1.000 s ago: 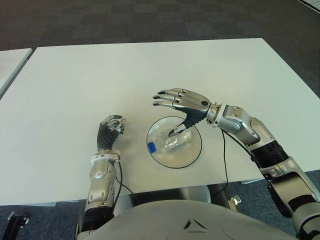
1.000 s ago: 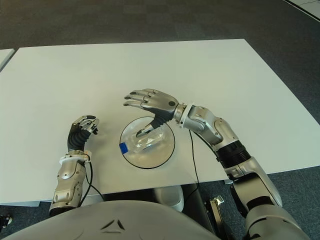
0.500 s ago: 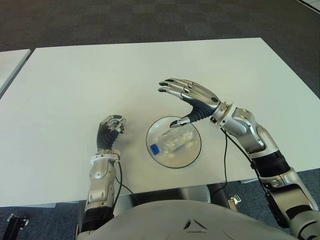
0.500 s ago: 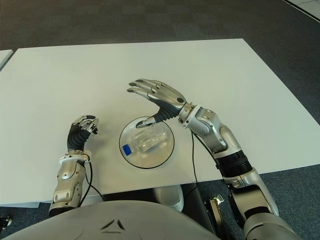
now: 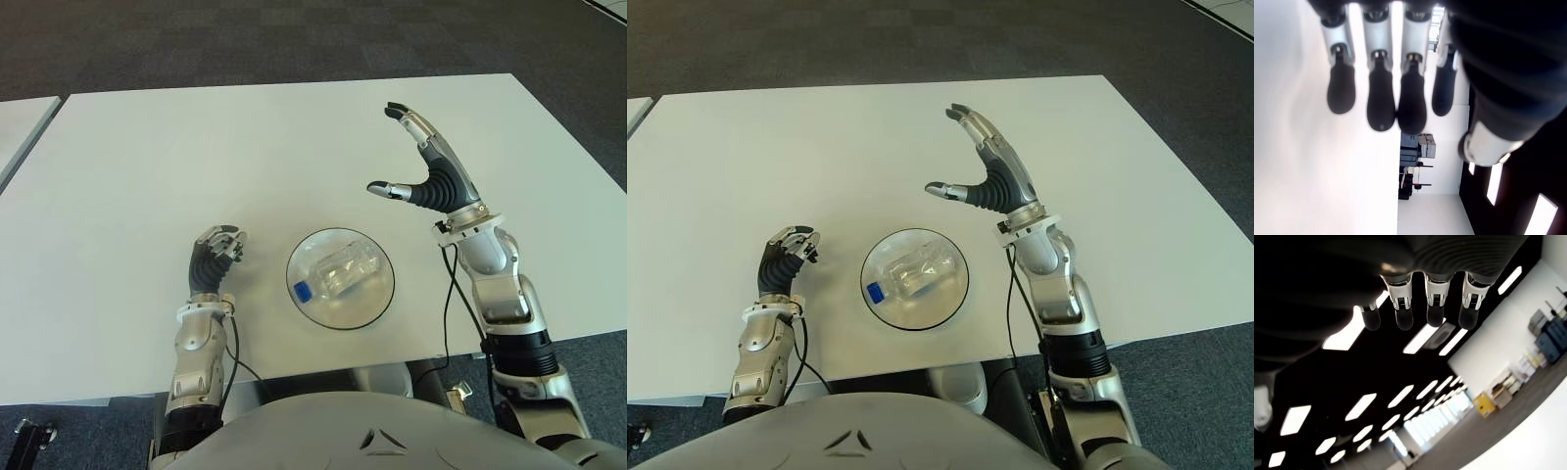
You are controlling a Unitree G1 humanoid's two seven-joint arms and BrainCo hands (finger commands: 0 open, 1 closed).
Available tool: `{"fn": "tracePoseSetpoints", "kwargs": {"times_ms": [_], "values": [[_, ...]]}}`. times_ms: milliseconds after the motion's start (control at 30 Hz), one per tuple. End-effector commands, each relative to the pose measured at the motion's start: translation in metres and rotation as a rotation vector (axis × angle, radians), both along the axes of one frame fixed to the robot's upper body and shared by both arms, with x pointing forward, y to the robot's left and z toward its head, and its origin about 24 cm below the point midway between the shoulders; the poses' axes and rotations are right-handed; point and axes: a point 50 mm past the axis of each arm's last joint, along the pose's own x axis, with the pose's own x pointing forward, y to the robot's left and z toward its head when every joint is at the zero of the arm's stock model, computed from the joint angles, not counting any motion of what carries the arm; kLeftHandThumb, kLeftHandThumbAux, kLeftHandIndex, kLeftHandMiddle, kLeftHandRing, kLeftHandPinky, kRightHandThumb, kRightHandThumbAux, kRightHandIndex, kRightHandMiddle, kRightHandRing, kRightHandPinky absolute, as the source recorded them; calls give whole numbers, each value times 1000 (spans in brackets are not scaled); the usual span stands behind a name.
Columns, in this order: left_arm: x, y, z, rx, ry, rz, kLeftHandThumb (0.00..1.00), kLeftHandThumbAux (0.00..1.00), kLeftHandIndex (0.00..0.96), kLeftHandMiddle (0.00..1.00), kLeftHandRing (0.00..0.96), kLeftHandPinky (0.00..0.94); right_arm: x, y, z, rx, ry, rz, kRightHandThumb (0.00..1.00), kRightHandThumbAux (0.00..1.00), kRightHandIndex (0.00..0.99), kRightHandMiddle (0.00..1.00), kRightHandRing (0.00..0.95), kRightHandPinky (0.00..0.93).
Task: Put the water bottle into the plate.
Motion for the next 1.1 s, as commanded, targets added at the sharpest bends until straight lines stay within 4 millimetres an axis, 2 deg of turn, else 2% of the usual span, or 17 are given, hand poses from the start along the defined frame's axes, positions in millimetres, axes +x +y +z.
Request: {"fn": "tracePoseSetpoints", "kwargs": {"times_ms": [33, 100, 233, 333, 367, 433, 533, 800, 900, 1100], "values": [[-2, 1, -3, 3, 16, 7, 706, 713, 436, 682, 662, 649, -2, -5, -6, 86, -12, -88, 438, 552, 0, 0, 0, 29], [-1, 1, -3, 3, 15, 5, 706, 713, 436, 683, 662, 650, -1, -6, -8, 111, -23, -114, 447, 570, 0, 0, 0, 38], [-2, 1, -4, 1, 12, 2, 706, 713, 435, 684, 663, 646, -4, -11, -13, 202, -36, -189, 467, 642, 60, 43, 32, 100], [-2, 1, -4, 0, 12, 1, 706, 713, 435, 683, 661, 644, -6, -12, -15, 252, -38, -208, 471, 666, 84, 61, 43, 98], [-1, 1, -4, -1, 12, 0, 706, 713, 435, 683, 661, 643, -7, -13, -16, 284, -40, -217, 476, 678, 126, 71, 49, 102], [-1, 1, -4, -1, 12, -1, 706, 713, 435, 681, 659, 640, -9, -15, -19, 343, -40, -232, 606, 704, 296, 108, 73, 125], [-1, 1, -4, 0, 12, -1, 706, 713, 435, 678, 657, 637, -8, -17, -27, 421, -30, -245, 672, 716, 380, 141, 100, 159], [-1, 1, -4, 4, 13, -2, 706, 713, 435, 675, 654, 634, -6, -26, -48, 530, 32, -260, 707, 724, 423, 179, 134, 193], [-1, 1, -3, 3, 17, 0, 706, 713, 435, 674, 653, 634, -13, -36, -64, 567, 94, -270, 707, 725, 425, 182, 136, 192], [-1, 1, -3, 1, 19, 0, 706, 713, 435, 673, 652, 634, -21, -45, -86, 612, 176, -290, 701, 731, 414, 200, 173, 269]]}}
